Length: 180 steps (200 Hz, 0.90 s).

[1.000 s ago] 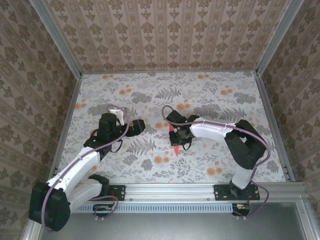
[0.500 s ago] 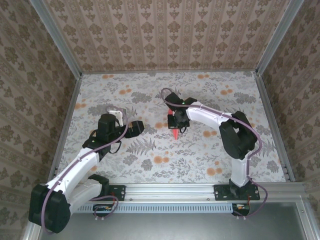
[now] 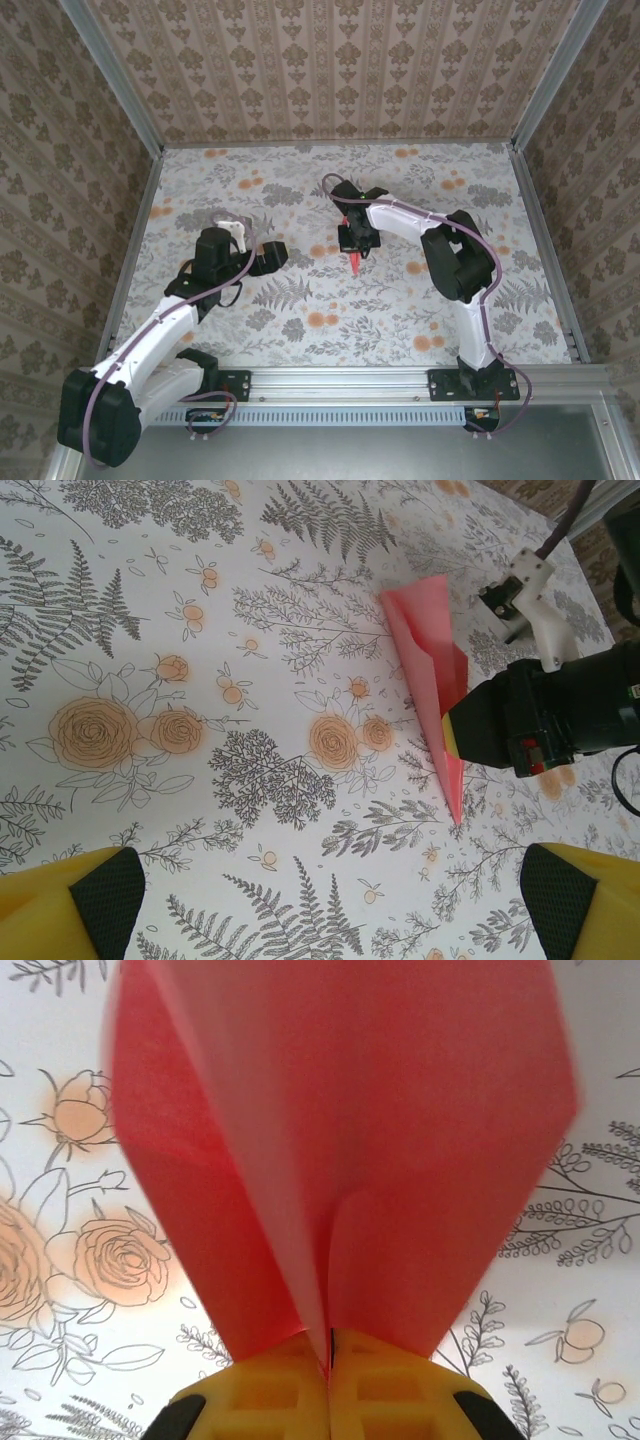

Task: Fold a paper plane with a square sheet of paper (fold left side to right side)
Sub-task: Move the paper plane to the center of the table.

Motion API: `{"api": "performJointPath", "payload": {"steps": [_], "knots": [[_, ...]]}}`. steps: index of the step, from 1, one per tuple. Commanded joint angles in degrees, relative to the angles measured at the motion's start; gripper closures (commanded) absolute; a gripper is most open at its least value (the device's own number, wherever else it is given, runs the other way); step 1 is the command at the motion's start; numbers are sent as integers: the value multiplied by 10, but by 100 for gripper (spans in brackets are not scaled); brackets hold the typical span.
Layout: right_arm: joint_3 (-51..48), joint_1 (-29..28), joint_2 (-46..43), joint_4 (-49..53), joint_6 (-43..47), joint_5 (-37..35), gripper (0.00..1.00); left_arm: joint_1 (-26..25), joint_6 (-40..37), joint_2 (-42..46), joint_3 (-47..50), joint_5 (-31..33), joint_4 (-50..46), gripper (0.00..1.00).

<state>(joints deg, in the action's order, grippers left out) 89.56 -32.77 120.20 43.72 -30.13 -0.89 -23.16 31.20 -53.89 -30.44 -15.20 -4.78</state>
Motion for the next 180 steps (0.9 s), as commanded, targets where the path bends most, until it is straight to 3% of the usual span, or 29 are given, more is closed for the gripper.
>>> {"api": "performJointPath", "payload": {"steps": [1, 70, 180], "knots": [[14, 1, 12, 21, 5, 4, 93, 4, -18, 9, -5, -8, -21, 0], [17, 1, 8, 27, 11, 7, 88, 6, -17, -3, -17, -10, -36, 0], [15, 0, -64, 65, 25, -6, 69, 33, -12, -6, -31, -34, -38, 0]]}}
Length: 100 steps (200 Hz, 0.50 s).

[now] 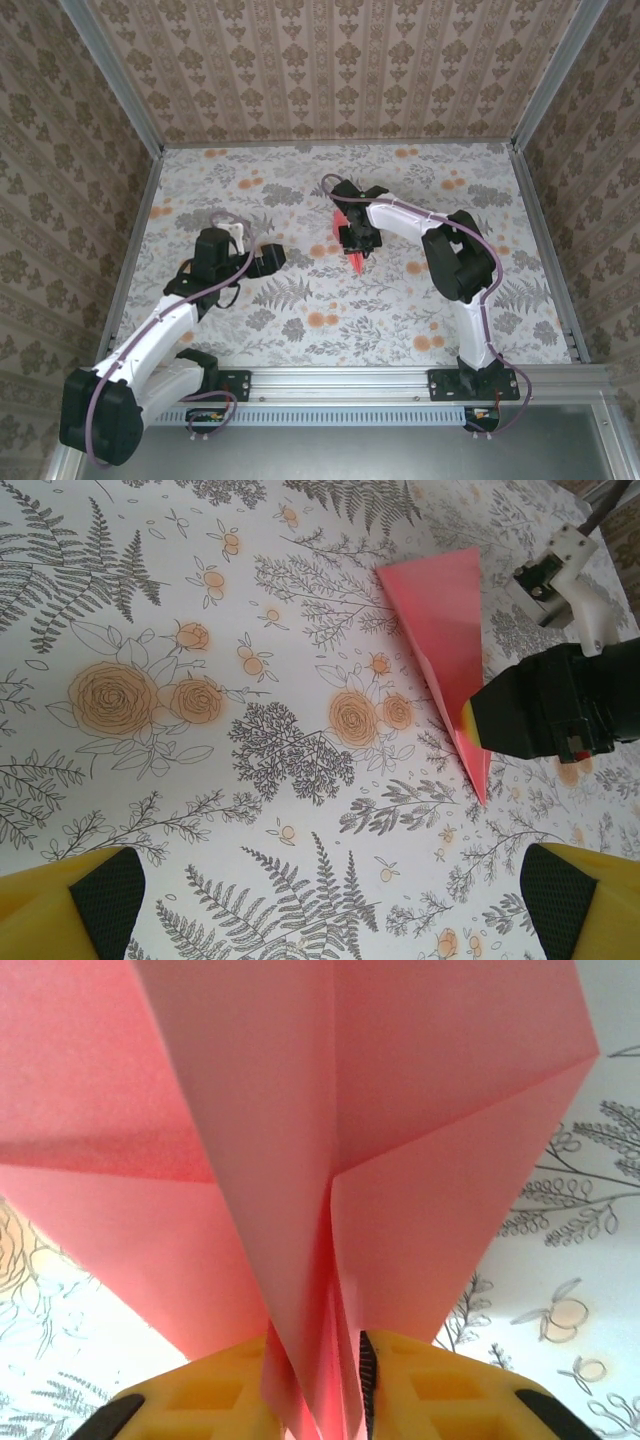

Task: Fold a paper plane with a square sheet of paper (fold left side to right side)
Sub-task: Move the paper plane to the center of the table.

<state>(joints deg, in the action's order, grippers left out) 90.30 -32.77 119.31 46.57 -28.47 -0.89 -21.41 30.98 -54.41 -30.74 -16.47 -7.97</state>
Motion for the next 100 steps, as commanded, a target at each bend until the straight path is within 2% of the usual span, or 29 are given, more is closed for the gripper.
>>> {"api": "performJointPath", "payload": {"steps": [1, 31, 61, 82, 100], "knots": [[7, 1, -57, 36, 8, -6, 69, 17, -9, -1, -28, -22, -6, 0], [-17, 1, -116, 43, 15, -15, 61, 47, 2, -5, -38, -45, -7, 0], [-70, 11, -203, 24, 40, -53, 49, 80, 12, 3, -41, -51, -6, 0], [-132, 31, -280, -10, 63, -97, 39, 102, 12, 24, -38, -19, -5, 0], [-194, 57, -348, -52, 78, -123, 31, 112, 0, 48, -36, 47, -12, 0]]}}
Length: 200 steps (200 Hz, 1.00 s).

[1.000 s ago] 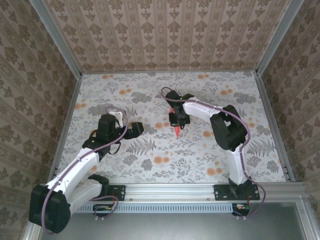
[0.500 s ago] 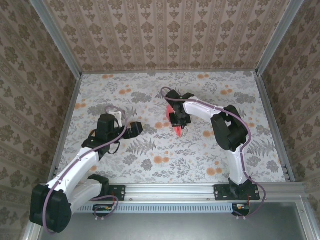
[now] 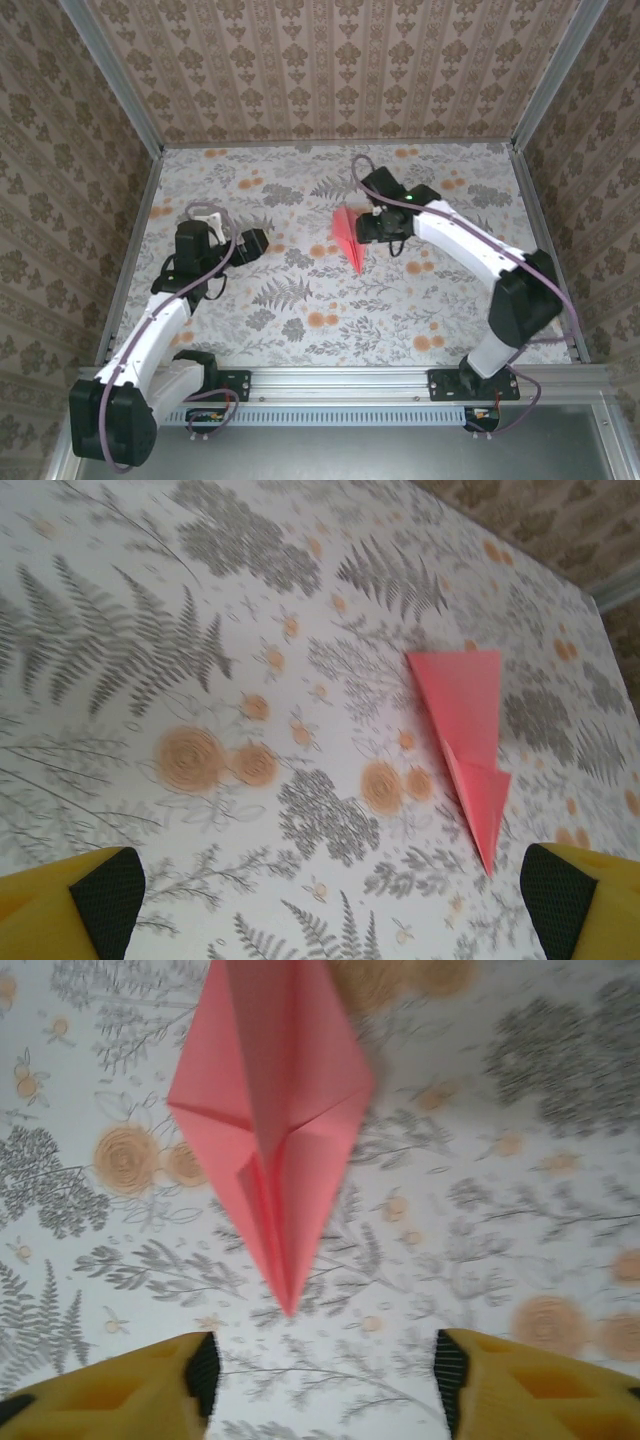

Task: Fold a paper plane with a square sheet of paper (fold left side to right side)
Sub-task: Move the paper plane to the center of the table, then reset both arms

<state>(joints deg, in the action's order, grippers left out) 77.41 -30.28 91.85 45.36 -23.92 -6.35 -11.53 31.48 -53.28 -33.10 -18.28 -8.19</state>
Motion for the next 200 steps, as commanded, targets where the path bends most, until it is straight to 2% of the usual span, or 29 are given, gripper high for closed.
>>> {"api": "performJointPath", "payload": {"steps": [1, 26, 49, 74, 98, 124, 156, 200], "knots": [[-68, 34, -77, -43, 34, -70, 31, 14, -7, 38, -13, 69, -10, 0], [-159, 78, -167, -117, 46, -101, 18, 16, -46, 75, -3, 182, -5, 0], [-239, 116, -233, -200, 54, -144, 1, 15, -91, 110, 36, 271, 43, 0], [-327, 158, -281, -303, 80, -174, 0, 15, -146, 142, 88, 331, 99, 0], [-419, 183, -298, -434, 135, -204, 0, 16, -222, 165, 137, 338, 144, 0], [-504, 217, -284, -577, 146, -206, 0, 21, -249, 164, 160, 372, 155, 0], [-550, 257, -236, -704, 147, -134, 0, 44, -256, 114, 177, 359, 192, 0], [-555, 271, -173, -832, 190, -65, 0, 70, -288, -3, 180, 304, 296, 0]]}}
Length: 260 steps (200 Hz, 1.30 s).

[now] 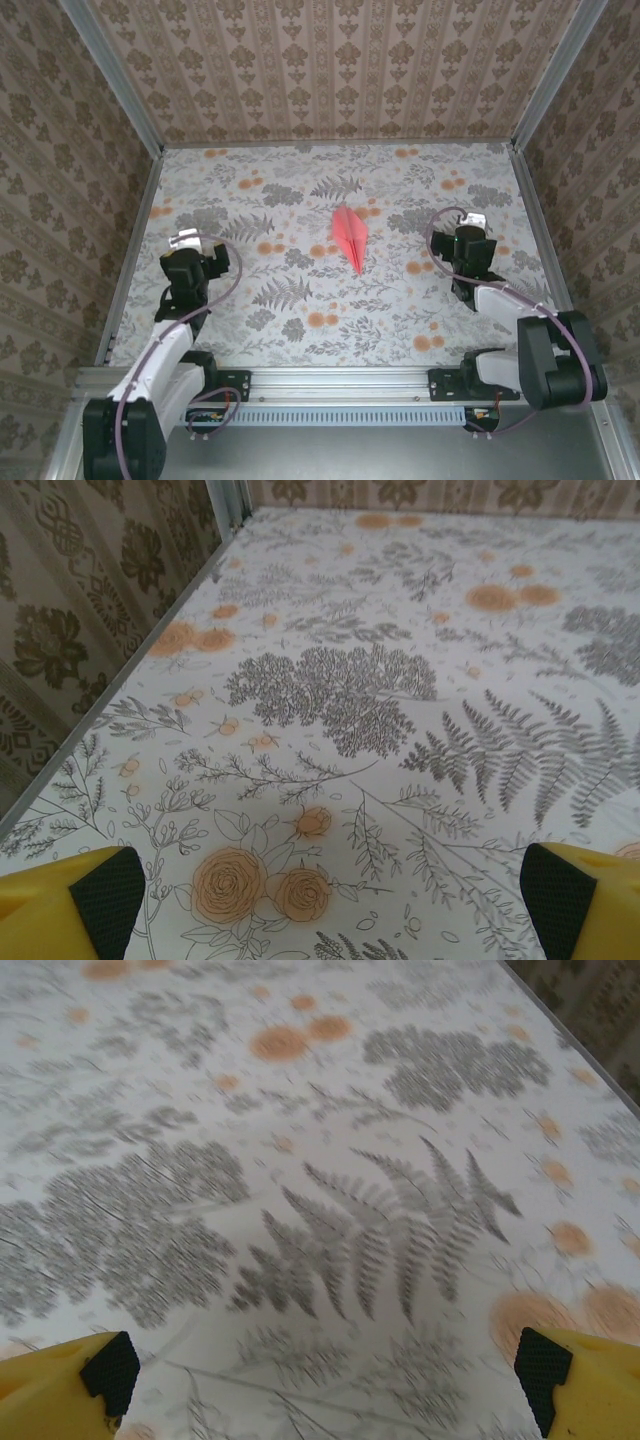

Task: Fold a paper plane with a square sheet of paper (fold left side to right side)
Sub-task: Reset both arms

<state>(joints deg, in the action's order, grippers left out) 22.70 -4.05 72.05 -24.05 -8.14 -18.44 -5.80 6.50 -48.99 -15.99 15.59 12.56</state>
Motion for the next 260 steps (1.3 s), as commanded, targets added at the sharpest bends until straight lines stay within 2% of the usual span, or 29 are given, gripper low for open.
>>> {"api": "performJointPath", "payload": {"steps": [1, 28, 56, 67, 121, 167, 181, 194, 206, 218, 260], "knots": [[-9, 9, 26, -141, 33, 57, 0, 13, -40, -48, 9, -38, 92, 0], [-1, 15, 72, -204, 58, 82, 0, 22, -61, -118, 10, -93, 172, 0], [-5, 19, 162, -280, 64, 108, 0, 26, -83, -168, 10, -141, 252, 0], [3, 22, 152, -251, 61, 112, 0, 28, -89, -184, 13, -154, 283, 0], [4, 29, 157, -253, 56, 124, 0, 37, -126, -260, 9, -223, 383, 0], [4, 29, 156, -253, 57, 124, 0, 40, -140, -410, 30, -227, 587, 0], [3, 28, 155, -253, 57, 123, 0, 42, -122, -379, 3, -205, 491, 0], [3, 28, 155, -254, 58, 123, 0, 43, -123, -392, -38, -198, 441, 0], [3, 28, 155, -254, 58, 123, 0, 48, -99, -388, -79, -165, 349, 0], [4, 28, 156, -254, 58, 122, 0, 60, -90, -391, -72, -172, 366, 0], [3, 28, 155, -254, 58, 123, 0, 53, -94, -391, -74, -160, 361, 0]]}}
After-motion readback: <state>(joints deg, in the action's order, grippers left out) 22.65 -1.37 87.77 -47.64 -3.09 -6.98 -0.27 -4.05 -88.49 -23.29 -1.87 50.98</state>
